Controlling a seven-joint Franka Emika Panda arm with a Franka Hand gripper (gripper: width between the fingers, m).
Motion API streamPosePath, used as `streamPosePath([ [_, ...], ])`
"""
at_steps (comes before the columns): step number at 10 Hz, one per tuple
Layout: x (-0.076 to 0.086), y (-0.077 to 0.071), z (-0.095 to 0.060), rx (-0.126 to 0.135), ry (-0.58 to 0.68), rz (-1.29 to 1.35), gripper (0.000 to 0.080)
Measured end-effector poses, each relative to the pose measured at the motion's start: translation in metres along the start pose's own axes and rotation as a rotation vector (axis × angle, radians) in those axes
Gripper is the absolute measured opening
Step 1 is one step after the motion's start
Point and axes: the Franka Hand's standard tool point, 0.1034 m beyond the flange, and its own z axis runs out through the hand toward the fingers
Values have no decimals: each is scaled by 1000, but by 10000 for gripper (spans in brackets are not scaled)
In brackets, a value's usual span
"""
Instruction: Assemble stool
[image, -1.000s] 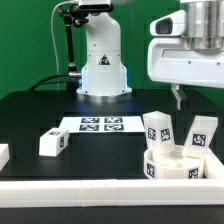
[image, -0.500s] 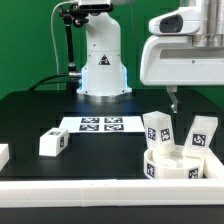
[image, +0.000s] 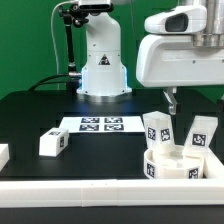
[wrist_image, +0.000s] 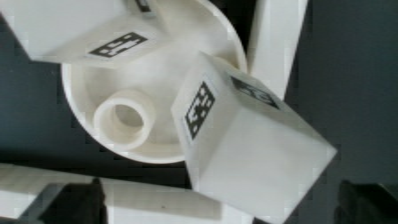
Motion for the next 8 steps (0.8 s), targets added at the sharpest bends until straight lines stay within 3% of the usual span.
streamPosePath([
  [2, 1, 1, 0, -29, -2, -271, 648],
  [8, 0, 11, 2, -60, -22, -688, 648],
])
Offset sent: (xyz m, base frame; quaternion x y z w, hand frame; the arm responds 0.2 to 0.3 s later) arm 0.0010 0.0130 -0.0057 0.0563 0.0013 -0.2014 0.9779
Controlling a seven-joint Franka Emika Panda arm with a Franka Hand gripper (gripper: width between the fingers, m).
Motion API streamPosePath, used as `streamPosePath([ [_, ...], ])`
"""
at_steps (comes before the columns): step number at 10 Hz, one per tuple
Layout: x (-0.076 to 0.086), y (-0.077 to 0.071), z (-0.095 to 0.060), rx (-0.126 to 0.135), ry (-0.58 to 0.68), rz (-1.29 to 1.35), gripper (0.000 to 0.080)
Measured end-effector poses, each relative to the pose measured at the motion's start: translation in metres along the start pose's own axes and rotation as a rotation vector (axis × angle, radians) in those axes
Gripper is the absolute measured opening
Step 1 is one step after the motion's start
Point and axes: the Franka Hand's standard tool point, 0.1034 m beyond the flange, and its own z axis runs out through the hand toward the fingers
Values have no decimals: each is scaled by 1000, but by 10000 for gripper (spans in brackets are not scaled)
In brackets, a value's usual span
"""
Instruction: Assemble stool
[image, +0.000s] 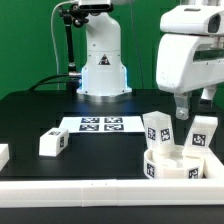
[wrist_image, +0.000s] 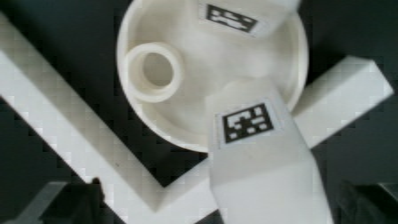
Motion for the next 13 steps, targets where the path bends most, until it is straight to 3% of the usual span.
streamPosePath([
  [3, 2, -10, 8, -14, -17, -182, 648],
  [7, -1, -13, 19, -3, -31, -177, 648],
  [8, -3, -12, 20, -3, -32, -173, 560],
  [9, -3, -11, 20, -3, -33, -171, 375],
  [10, -3, -11, 20, -3, -33, -170, 335],
  [13, -4, -10, 20, -3, -34, -124, 335],
])
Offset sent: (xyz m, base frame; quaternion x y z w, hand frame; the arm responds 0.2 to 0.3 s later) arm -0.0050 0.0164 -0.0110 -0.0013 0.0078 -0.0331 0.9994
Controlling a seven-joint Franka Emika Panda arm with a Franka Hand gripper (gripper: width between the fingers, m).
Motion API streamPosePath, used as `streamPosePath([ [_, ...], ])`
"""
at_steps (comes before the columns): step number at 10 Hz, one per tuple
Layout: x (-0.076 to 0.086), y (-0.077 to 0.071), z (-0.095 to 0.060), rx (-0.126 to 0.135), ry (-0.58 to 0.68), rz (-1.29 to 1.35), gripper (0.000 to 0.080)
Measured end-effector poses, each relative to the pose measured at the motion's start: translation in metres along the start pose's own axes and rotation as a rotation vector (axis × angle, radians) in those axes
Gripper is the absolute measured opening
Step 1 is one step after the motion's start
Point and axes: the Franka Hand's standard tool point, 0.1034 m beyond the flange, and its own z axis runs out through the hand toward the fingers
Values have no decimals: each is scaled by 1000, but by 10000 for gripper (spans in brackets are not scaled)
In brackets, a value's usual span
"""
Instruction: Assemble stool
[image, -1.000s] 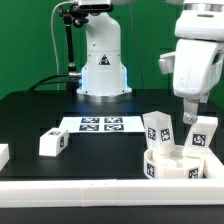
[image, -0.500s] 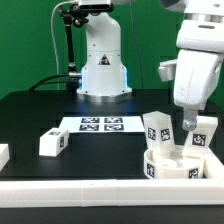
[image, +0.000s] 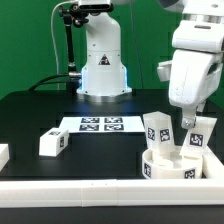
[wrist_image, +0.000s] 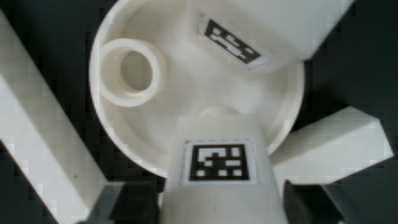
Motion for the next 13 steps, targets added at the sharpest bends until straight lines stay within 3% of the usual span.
streamPosePath([
  [2, -2, 0, 0, 12, -5, 128, 335],
  [5, -12, 12, -1, 80, 11, 407, 337],
  [6, -14, 15, -1, 78, 17, 470, 337],
  [7, -14, 23, -1, 53, 46, 482, 337],
  [13, -14, 21, 0, 64, 32, 897, 338],
])
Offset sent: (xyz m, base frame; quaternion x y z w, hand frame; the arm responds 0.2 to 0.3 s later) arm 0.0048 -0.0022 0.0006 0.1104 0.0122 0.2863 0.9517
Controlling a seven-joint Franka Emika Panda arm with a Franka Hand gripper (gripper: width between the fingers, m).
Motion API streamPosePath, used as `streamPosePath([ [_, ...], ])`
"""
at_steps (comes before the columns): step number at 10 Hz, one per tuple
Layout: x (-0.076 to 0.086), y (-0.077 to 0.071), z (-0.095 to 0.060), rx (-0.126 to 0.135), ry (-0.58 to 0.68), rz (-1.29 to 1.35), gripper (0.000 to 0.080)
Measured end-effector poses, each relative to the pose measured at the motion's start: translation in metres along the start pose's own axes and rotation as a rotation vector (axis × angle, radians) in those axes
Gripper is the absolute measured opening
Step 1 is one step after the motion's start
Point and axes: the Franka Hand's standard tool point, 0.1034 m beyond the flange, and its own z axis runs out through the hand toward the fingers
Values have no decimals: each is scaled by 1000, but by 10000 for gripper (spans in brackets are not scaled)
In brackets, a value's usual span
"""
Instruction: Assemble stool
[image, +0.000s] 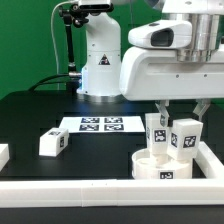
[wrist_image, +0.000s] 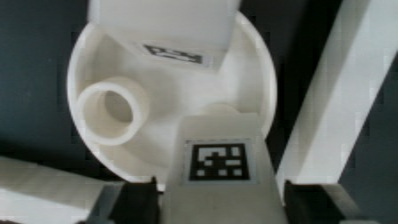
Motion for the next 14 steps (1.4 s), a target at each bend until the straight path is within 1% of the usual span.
streamPosePath([
  [1, 0, 0, 0, 4, 0, 98, 338],
  [2, 0, -1, 0, 22, -1, 201, 338],
  [6, 0, -3, 4, 45, -7, 508, 338],
  [9, 0, -10, 4, 38, -30, 713, 338],
  [10, 0, -9, 4, 40, -25, 722, 338],
  [14, 1, -11, 4, 40, -30, 956, 338],
])
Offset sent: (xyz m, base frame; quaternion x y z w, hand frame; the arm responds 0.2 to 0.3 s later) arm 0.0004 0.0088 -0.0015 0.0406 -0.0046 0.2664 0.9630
